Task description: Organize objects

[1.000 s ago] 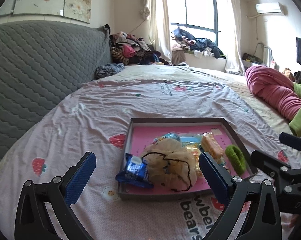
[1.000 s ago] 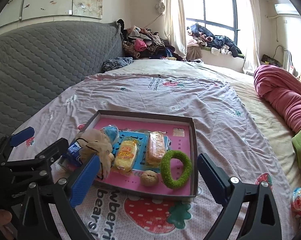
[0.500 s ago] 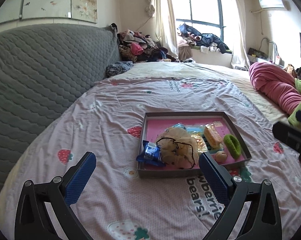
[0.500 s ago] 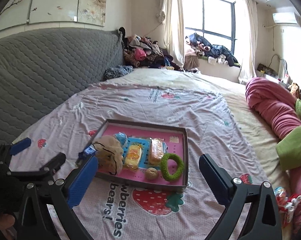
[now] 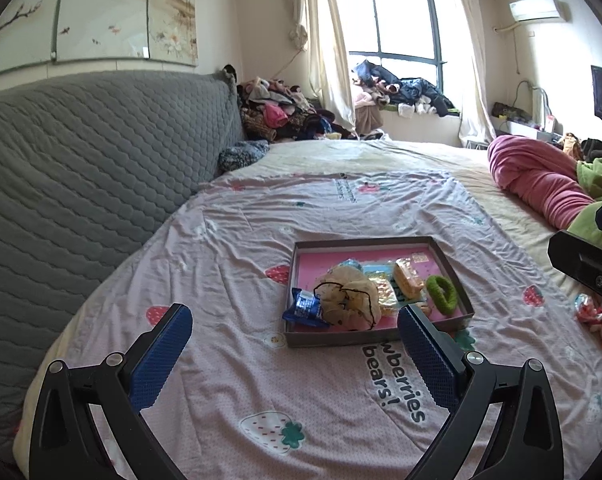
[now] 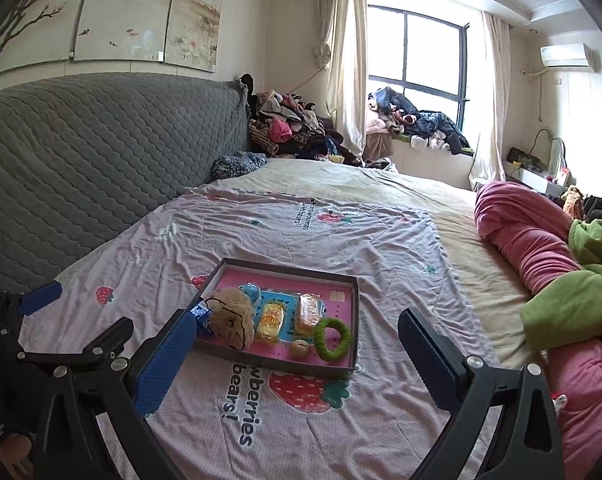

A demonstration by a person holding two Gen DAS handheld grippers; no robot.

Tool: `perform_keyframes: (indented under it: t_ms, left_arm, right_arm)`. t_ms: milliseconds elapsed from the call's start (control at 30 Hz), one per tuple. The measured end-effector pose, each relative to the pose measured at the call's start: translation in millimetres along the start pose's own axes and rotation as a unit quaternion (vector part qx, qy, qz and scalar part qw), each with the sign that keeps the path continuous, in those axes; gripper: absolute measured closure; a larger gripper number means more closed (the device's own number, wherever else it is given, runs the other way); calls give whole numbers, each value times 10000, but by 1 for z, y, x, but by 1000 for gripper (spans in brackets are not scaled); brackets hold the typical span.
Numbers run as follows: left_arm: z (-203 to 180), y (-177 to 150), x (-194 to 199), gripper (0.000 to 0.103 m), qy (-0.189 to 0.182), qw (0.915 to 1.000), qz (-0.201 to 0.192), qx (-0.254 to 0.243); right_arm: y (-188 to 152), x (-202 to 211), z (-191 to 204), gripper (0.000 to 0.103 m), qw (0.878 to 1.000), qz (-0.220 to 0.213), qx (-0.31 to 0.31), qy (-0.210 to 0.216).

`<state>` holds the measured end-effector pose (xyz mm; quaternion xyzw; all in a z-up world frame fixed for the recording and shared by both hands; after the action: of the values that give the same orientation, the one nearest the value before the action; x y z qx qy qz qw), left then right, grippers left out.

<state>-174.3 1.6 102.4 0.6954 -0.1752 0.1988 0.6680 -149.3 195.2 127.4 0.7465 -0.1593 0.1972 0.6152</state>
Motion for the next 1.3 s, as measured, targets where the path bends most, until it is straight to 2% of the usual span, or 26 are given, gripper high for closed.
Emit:
perform_keyframes:
  t_ms: [200,533,933,1300]
  left_arm:
    - [1,7,30,1,-33,9999,-131,-8]
    - [7,2,57,1,-33,9998,-191,24]
    - [-1,-39,60,1,-230,9997,92,-47]
    - [-3,-61,56,1,-235,9994,219,-85]
  right_arm:
    - [5,27,2,1,9999,-76,55,-94]
    - [0,58,9,1,9998,-142,80,-101]
    - [-39,50,7,1,9995,289,-138,-65]
    - [-60,56,10,1,9991,388,-115,-89]
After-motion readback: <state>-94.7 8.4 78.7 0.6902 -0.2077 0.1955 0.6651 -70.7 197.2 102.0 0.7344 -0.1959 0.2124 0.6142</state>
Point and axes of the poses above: each gripper's, at about its wrist camera, not at the fingertips, and x roughly against the way its jaws point, z to its left, y to its top, the point moved 6 cm from there along -x, roughly the way its jaws point, and after that the axes turned 7 degrees about x, right-handed, at the moved point
